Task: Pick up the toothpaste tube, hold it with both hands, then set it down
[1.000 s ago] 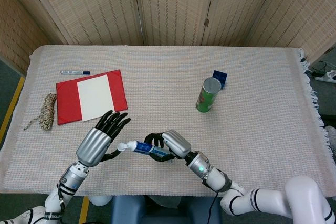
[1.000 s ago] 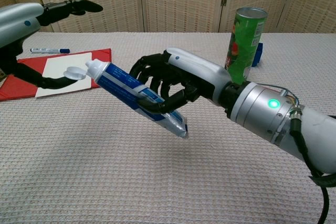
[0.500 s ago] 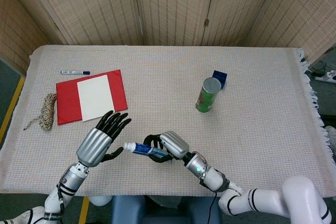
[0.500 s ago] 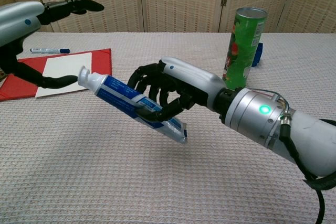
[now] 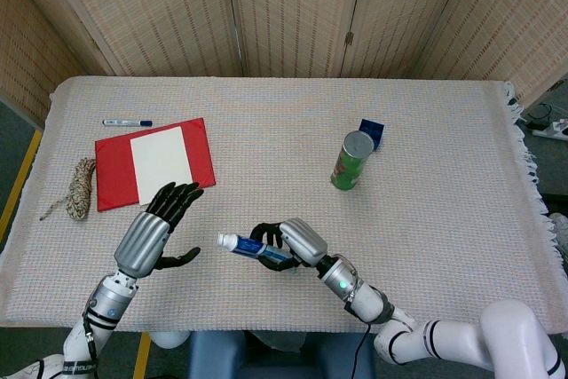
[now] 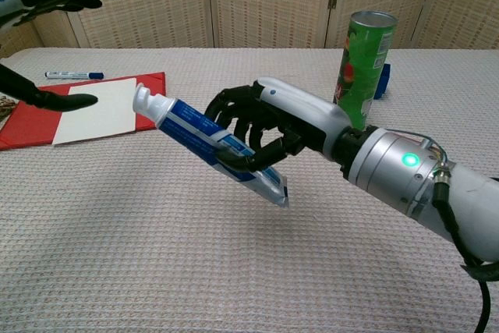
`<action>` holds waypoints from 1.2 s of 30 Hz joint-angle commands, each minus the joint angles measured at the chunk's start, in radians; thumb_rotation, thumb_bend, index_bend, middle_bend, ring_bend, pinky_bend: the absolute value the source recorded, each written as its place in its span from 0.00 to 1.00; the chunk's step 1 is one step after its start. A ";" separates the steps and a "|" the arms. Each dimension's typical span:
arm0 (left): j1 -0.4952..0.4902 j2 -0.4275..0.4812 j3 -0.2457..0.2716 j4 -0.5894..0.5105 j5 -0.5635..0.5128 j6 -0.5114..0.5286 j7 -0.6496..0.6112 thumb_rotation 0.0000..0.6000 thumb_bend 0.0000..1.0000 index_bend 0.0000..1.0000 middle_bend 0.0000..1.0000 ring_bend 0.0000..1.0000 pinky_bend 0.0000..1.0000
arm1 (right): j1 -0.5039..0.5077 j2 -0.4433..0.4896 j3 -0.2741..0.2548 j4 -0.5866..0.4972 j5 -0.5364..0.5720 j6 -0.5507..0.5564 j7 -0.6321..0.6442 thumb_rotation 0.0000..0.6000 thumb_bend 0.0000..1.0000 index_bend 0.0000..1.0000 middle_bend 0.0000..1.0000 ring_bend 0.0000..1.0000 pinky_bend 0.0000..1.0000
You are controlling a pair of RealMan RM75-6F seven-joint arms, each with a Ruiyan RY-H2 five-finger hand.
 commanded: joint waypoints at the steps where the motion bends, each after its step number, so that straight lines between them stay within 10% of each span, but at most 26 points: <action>1: -0.004 0.054 0.002 -0.067 -0.036 -0.044 -0.128 0.98 0.21 0.01 0.08 0.06 0.00 | 0.002 -0.010 0.001 0.005 -0.008 0.008 0.006 1.00 0.88 0.65 0.59 0.66 0.59; 7: -0.026 0.070 0.005 -0.077 -0.017 -0.078 -0.216 0.33 0.13 0.02 0.08 0.04 0.00 | 0.013 -0.045 -0.003 0.014 -0.037 0.027 -0.013 1.00 0.88 0.65 0.59 0.66 0.59; 10: -0.031 0.050 -0.003 -0.075 -0.022 -0.074 -0.218 0.17 0.12 0.02 0.08 0.04 0.00 | 0.018 -0.063 0.004 0.014 -0.036 0.030 -0.021 1.00 0.88 0.65 0.59 0.66 0.59; 36: -0.067 -0.050 0.006 -0.043 -0.061 -0.106 -0.048 0.02 0.11 0.02 0.08 0.04 0.00 | 0.040 -0.161 0.057 -0.001 -0.001 0.044 -0.121 1.00 0.88 0.67 0.60 0.70 0.60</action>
